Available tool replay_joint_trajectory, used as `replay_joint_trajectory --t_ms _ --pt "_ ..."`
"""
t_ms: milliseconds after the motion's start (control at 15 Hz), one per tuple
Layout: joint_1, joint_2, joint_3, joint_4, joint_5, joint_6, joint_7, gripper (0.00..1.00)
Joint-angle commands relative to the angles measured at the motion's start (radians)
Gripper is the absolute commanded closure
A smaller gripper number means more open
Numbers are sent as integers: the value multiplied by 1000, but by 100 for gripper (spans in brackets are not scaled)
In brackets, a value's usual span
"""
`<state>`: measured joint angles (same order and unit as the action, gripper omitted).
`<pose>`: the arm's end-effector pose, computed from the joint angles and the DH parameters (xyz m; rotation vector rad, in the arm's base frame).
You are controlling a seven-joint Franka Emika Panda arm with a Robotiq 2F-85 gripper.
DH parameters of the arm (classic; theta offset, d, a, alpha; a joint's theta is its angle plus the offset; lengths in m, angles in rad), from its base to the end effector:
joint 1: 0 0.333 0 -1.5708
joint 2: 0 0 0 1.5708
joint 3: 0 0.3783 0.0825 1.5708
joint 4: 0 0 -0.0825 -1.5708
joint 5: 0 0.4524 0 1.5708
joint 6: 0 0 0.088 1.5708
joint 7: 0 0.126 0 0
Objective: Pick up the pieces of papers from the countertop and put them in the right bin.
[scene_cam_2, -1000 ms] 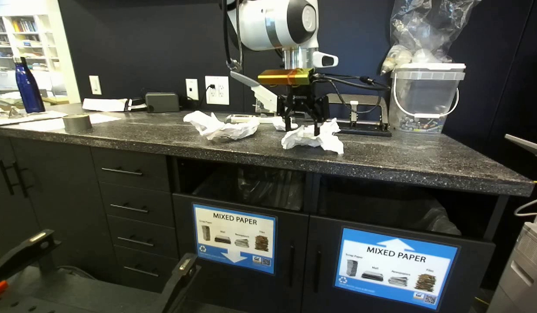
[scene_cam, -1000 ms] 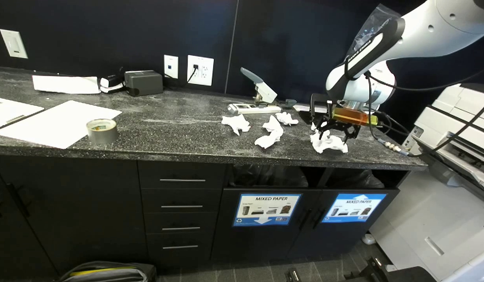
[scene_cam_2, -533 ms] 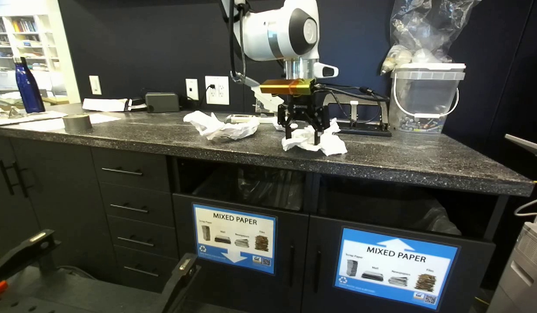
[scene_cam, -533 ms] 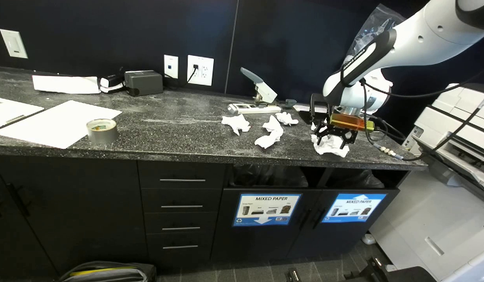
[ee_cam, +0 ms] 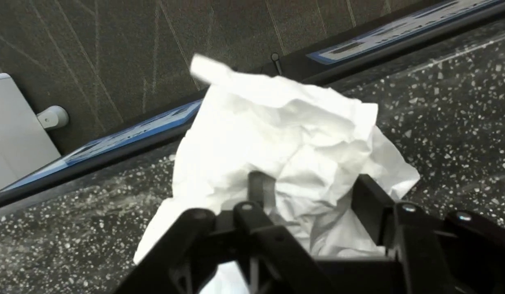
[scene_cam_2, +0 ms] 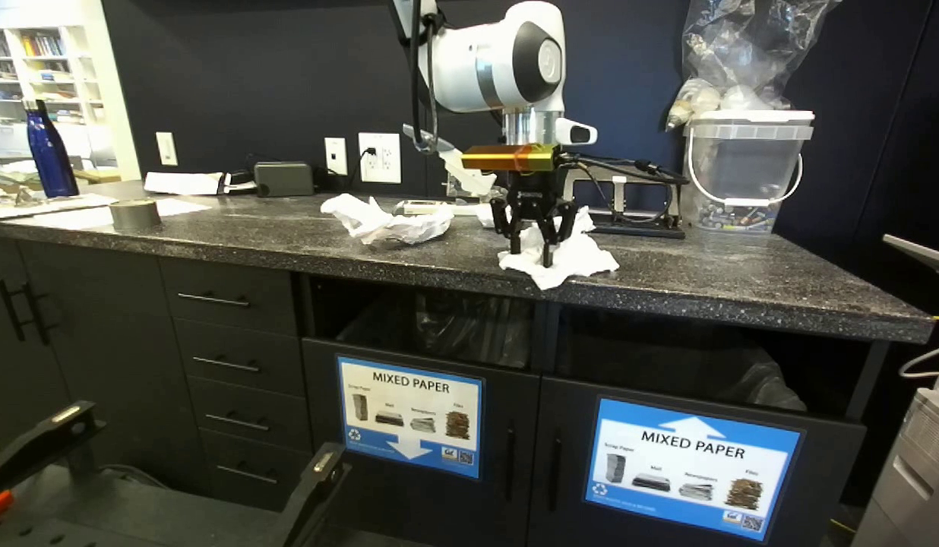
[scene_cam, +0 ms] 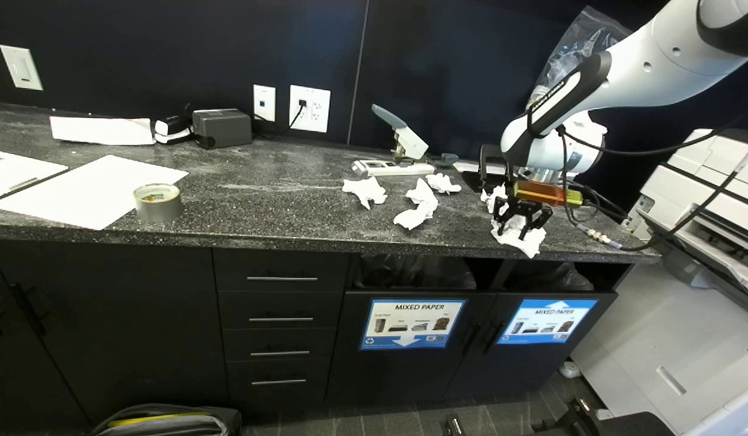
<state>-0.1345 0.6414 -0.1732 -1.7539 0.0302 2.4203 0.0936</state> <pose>0.7205 -0.2169 0.1930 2.9984 -0.5892 0.0393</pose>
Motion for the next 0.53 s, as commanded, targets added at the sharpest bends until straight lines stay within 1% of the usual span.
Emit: replay_joint_trajectory --t_ms 0,67,133,400,467 --pt "-27 18 14 37 -9 -45 -34 71" --pt "-31 15 15 33 -10 -53 -43 80" --pt "-37 8 15 28 -9 -61 -54 86" --pt "-58 -24 15 -4 -8 -80 -99 92" --pt "-66 -41 14 -23 -12 -91 -119 89"
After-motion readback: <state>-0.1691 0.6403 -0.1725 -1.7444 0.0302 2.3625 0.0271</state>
